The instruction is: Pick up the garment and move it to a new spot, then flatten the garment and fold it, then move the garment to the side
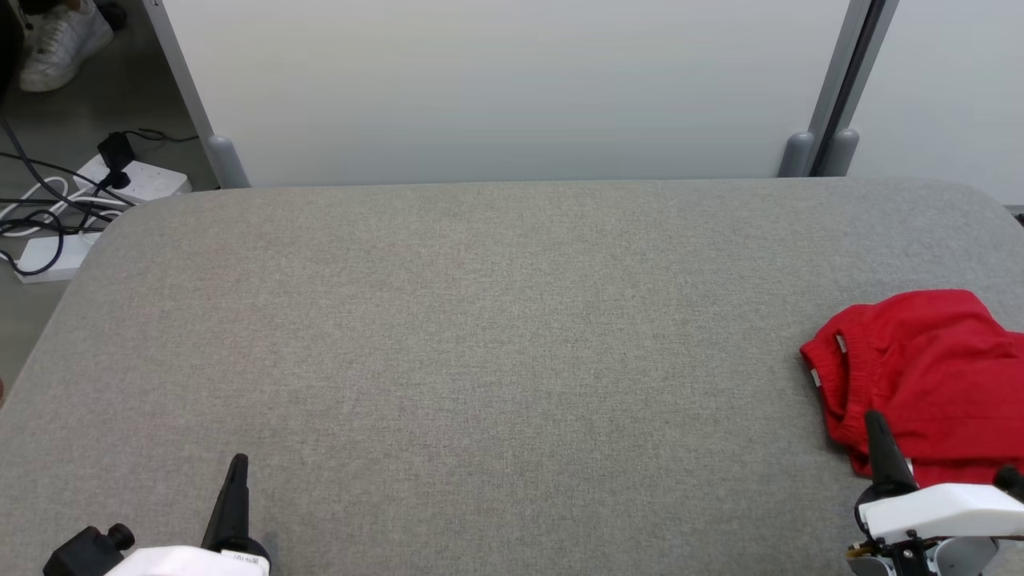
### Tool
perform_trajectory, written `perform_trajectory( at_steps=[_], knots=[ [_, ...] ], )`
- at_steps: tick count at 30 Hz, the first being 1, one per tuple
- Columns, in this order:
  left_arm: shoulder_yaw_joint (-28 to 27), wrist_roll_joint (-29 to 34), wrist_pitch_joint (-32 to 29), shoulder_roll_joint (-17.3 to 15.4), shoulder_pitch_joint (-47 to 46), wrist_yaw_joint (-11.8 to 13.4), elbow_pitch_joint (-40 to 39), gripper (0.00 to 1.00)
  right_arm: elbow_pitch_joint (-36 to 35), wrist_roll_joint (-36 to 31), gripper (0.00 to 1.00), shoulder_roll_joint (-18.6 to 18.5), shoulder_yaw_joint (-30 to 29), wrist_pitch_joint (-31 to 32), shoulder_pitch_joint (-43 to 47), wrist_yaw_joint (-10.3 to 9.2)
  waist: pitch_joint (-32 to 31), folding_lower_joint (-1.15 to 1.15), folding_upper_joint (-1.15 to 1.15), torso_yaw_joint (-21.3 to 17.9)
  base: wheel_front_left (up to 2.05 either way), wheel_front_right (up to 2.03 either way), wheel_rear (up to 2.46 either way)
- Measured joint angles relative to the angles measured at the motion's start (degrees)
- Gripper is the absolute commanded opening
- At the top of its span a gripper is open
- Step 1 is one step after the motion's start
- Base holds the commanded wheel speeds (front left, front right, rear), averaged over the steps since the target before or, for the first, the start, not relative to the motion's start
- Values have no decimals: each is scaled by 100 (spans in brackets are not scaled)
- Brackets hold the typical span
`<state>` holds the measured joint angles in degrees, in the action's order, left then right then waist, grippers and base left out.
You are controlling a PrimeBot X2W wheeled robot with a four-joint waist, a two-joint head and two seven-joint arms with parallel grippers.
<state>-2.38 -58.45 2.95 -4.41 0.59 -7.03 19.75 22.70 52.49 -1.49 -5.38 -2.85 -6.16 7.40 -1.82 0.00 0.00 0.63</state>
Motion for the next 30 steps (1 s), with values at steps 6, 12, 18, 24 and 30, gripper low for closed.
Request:
perform_trajectory(
  at_steps=[6,12,18,24,30],
  knots=[
    [-23,-348,-114,15,-7,0,-51,0,-91,408,0,-10,-19,104,2,0,21,0,0,-7,0,0,0],
    [-40,-694,-198,33,-123,0,-90,0,-155,827,0,-22,-47,185,4,0,42,0,0,-14,0,0,0],
    [-58,-1046,-296,74,-128,0,-115,0,-199,1233,0,-27,-110,291,7,-1,64,0,0,-20,0,0,0],
    [-85,-1454,-420,126,-139,0,-178,0,-319,1705,0,-30,-131,394,82,-1,89,0,0,-28,0,0,0],
    [-120,-1793,-502,136,-230,0,-229,0,-367,2119,0,-33,-144,487,82,-14,110,0,0,-35,0,0,0]
  ],
)
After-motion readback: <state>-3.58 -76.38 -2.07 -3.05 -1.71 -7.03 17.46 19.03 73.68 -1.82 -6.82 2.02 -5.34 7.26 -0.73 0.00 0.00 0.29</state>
